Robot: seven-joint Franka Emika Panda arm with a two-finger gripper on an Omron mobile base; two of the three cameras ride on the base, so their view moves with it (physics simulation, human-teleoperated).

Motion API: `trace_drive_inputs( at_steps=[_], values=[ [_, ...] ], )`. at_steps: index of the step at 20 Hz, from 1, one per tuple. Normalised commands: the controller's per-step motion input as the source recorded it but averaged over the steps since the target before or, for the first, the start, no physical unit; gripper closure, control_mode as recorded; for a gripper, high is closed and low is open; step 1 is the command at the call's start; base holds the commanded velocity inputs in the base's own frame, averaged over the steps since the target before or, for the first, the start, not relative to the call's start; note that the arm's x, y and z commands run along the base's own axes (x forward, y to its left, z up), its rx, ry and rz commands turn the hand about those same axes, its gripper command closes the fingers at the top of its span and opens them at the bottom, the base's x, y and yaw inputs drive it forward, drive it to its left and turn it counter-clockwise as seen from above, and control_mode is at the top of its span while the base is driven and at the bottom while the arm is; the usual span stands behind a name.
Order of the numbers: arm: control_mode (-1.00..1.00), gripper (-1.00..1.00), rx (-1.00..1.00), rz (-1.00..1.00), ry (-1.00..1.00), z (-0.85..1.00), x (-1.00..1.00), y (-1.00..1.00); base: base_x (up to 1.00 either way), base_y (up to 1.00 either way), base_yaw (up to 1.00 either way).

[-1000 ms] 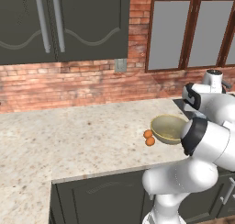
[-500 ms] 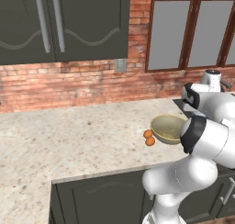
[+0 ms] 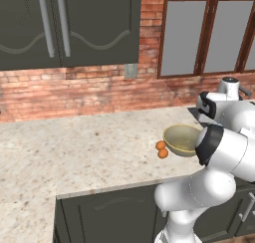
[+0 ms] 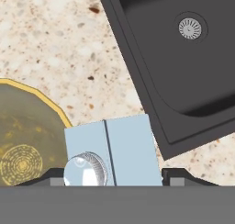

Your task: Gather the eggs and milk located in the vicinity of the sink area and place them right next to the bowl.

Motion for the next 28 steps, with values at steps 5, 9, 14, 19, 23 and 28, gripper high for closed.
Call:
trace_drive_inputs(
  at_steps=[5, 9, 14, 19, 23, 28],
  values=[
    [-1.00, -1.00, 0.00, 0.00, 0.00, 0.00, 0.00, 0.00, 0.00, 0.00, 0.00],
    [-1.00, -1.00, 0.00, 0.00, 0.00, 0.00, 0.00, 0.00, 0.00, 0.00, 0.00],
    [-1.00, -1.00, 0.00, 0.00, 0.00, 0.00, 0.00, 0.00, 0.00, 0.00, 0.00],
    [-1.00, -1.00, 0.00, 0.00, 0.00, 0.01, 0.00, 0.00, 0.00, 0.00, 0.00],
    [-1.00, -1.00, 0.00, 0.00, 0.00, 0.02, 0.00, 0.00, 0.00, 0.00, 0.00],
    [-1.00, -1.00, 0.00, 0.00, 0.00, 0.22, -0.07, 0.00, 0.00, 0.00, 0.00]
  ],
)
